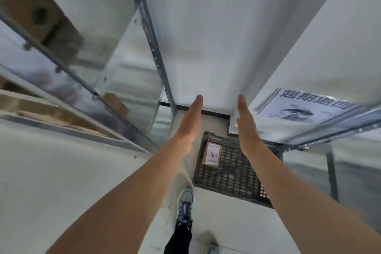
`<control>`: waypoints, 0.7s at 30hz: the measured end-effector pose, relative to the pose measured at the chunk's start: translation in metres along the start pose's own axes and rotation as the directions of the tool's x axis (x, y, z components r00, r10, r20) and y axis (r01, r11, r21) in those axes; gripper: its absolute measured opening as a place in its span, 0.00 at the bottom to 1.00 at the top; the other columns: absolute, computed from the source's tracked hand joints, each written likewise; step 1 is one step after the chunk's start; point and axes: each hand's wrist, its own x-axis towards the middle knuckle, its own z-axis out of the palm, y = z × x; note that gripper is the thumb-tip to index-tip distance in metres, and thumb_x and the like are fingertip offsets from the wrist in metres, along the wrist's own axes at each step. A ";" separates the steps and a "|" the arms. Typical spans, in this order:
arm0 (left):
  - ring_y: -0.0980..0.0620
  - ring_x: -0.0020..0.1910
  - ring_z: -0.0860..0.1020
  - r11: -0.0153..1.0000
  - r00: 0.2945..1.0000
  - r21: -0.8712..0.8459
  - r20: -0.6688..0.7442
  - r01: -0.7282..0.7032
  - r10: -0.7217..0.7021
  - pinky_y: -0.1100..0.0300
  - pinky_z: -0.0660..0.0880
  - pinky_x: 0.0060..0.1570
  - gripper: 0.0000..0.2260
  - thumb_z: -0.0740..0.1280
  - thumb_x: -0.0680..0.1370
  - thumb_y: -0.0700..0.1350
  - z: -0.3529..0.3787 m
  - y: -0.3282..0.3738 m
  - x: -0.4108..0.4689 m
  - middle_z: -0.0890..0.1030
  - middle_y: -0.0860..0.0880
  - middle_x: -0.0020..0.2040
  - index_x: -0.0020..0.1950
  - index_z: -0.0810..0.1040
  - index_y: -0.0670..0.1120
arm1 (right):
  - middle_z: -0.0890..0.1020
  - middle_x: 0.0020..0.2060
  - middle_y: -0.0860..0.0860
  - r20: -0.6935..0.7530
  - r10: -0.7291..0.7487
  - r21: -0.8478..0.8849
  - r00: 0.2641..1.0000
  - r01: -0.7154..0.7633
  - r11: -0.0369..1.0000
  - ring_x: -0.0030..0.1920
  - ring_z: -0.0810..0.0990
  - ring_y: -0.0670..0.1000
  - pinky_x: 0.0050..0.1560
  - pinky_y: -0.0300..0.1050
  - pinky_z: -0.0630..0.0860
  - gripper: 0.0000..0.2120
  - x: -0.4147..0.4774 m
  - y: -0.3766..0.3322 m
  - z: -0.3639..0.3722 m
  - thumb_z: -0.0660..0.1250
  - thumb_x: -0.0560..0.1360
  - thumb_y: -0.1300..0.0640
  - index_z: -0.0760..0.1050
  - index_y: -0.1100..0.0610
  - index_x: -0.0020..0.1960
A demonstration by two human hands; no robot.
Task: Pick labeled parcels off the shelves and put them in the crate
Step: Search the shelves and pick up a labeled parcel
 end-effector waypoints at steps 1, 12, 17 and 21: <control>0.51 0.81 0.56 0.999 0.999 -0.018 -0.017 -0.035 0.034 0.51 0.51 0.78 0.30 0.50 0.84 0.64 -0.005 0.019 -0.025 0.56 0.53 0.83 0.84 0.53 0.54 | 0.54 0.82 0.40 0.010 -0.040 0.006 0.999 0.040 0.999 0.82 0.53 0.46 0.83 0.56 0.48 0.40 -0.014 -0.024 0.002 0.50 0.78 0.27 0.51 0.44 0.84; 0.49 0.81 0.59 0.898 0.879 0.010 -0.202 -0.439 0.432 0.39 0.53 0.79 0.32 0.47 0.82 0.69 -0.084 0.140 -0.269 0.59 0.52 0.83 0.83 0.58 0.55 | 0.57 0.82 0.40 0.188 -0.380 0.104 0.906 0.366 0.925 0.81 0.56 0.42 0.83 0.54 0.50 0.37 -0.188 -0.224 0.062 0.52 0.77 0.32 0.54 0.46 0.83; 0.51 0.81 0.57 0.826 0.798 0.030 -0.239 -0.563 0.552 0.40 0.54 0.79 0.31 0.46 0.84 0.66 -0.132 0.151 -0.346 0.57 0.52 0.83 0.83 0.56 0.53 | 0.58 0.81 0.40 0.298 -0.481 0.139 0.824 0.461 0.876 0.81 0.55 0.42 0.83 0.55 0.49 0.38 -0.255 -0.260 0.118 0.53 0.77 0.31 0.55 0.46 0.83; 0.49 0.81 0.59 0.806 0.771 0.035 -0.271 -0.591 0.577 0.37 0.55 0.78 0.32 0.47 0.83 0.68 -0.187 0.144 -0.398 0.58 0.51 0.83 0.83 0.58 0.54 | 0.59 0.81 0.41 0.341 -0.521 0.129 0.783 0.510 0.850 0.81 0.56 0.44 0.82 0.54 0.50 0.41 -0.304 -0.274 0.176 0.53 0.75 0.26 0.56 0.45 0.83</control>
